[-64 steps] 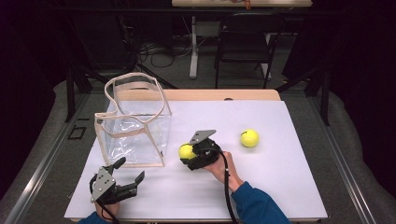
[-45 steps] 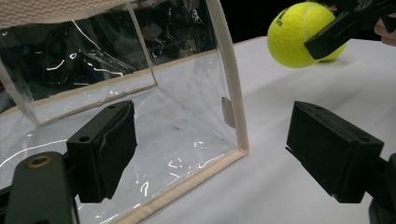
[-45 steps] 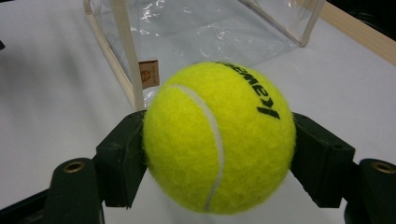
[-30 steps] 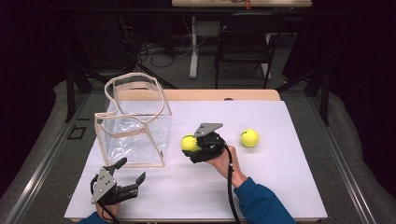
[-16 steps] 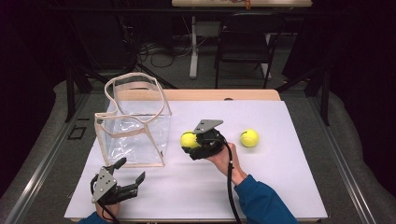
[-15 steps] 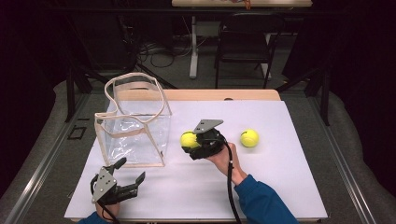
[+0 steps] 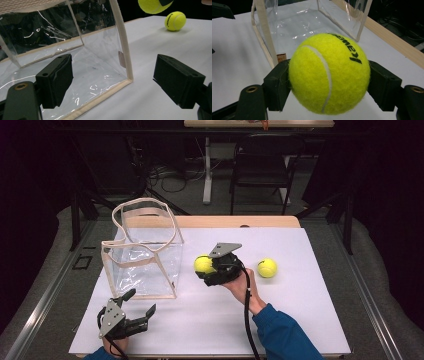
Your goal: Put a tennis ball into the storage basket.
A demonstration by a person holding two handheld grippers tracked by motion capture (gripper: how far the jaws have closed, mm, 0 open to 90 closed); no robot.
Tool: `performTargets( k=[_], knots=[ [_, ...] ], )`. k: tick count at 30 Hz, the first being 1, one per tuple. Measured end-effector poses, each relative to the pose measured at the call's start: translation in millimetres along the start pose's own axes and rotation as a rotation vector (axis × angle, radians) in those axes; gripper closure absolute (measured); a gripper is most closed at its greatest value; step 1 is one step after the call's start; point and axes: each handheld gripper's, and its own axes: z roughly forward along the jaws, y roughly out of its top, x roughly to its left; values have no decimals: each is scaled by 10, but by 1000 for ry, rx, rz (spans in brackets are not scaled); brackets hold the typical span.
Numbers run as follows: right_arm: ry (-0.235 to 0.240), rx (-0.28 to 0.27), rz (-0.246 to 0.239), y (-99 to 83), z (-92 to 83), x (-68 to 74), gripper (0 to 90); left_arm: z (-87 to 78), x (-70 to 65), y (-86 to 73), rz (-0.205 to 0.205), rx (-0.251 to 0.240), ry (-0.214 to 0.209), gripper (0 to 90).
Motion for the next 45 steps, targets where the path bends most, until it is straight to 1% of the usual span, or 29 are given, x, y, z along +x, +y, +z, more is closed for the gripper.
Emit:
performTargets(
  k=[2, 5, 18, 24, 26, 37, 45],
  knots=[
    [3, -7, 3, 20, -10, -11, 266, -3, -4, 0, -7, -4, 3, 158],
    [0, -14, -2, 52, -23, -16, 266, 1, -4, 2, -1, -2, 1, 158],
    [-3, -35, -11, 169, -58, -53, 266, 2, -2, 1, -4, -2, -3, 158],
    [-10, -45, -17, 229, -74, -60, 266, -8, -8, 5, -3, -9, 2, 158],
    [-13, -50, -20, 251, -79, -63, 266, -8, -4, 3, -7, -7, 2, 158],
    [-26, -68, -30, 368, -138, -108, 266, -5, -7, 5, -2, -7, 0, 158],
    [-31, -84, -28, 440, -170, -137, 266, -5, -8, 5, -1, -7, 2, 158]
  ],
)
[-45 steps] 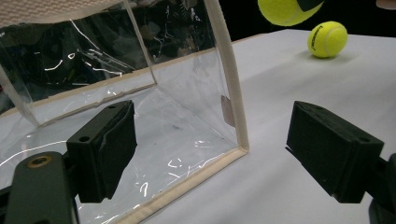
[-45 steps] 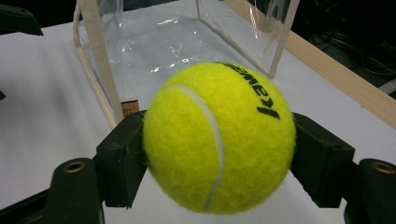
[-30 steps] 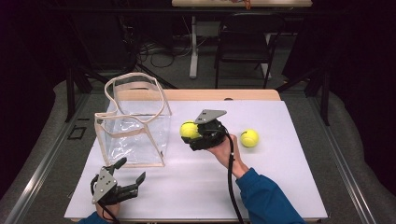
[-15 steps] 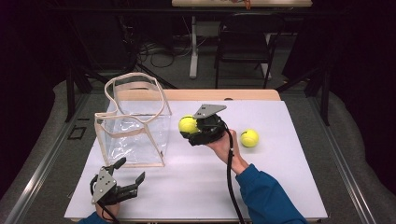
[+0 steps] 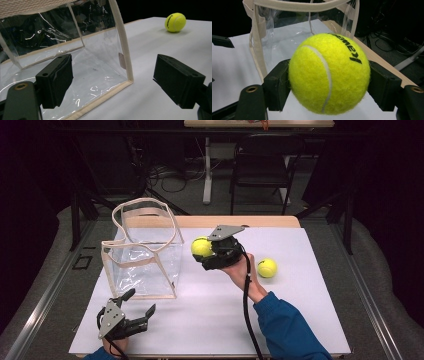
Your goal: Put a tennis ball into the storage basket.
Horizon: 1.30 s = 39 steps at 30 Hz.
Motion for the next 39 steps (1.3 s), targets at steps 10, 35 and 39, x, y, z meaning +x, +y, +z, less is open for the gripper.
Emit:
performTargets(
  k=[10, 35, 39],
  knots=[
    [-3, -12, -13, 84, 12, -3, 266, 1, 0, 0, 1, 0, 0, 158],
    [-11, -42, -12, 260, 17, -62, 267, -1, -1, 3, 6, -1, -1, 158],
    [-13, -47, -15, 288, 23, -70, 267, 1, -1, 2, 4, 0, -4, 158]
  ],
)
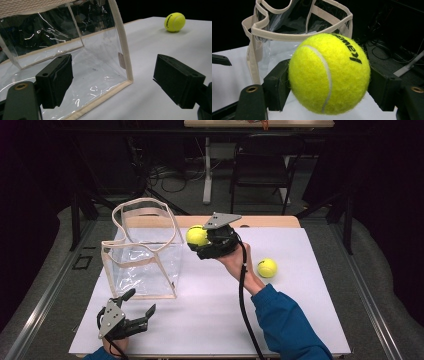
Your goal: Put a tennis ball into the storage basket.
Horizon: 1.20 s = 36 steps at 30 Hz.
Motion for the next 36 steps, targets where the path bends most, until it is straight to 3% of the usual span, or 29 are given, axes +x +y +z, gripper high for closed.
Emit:
performTargets(
  k=[36],
  knots=[
    [-10, -44, -38, 247, 40, 34, 267, 2, -2, -1, -1, -1, -10, 158]
  ],
)
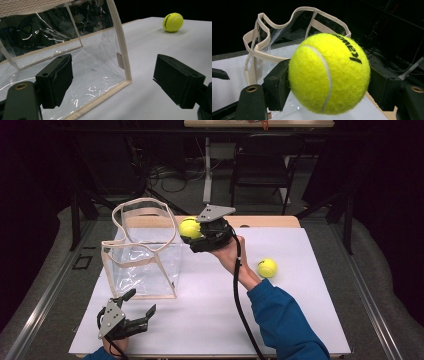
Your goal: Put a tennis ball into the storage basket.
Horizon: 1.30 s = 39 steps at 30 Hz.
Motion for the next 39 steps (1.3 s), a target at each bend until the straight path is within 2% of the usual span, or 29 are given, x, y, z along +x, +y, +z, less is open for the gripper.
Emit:
performTargets(
  k=[16, 39],
  knots=[
    [0, -34, -4, 94, 15, 2, 267, 10, 0, 0, 0, -2, -3, 158],
    [8, -50, 0, 169, 70, 4, 268, 2, 2, 2, 2, 0, -2, 158]
  ],
)
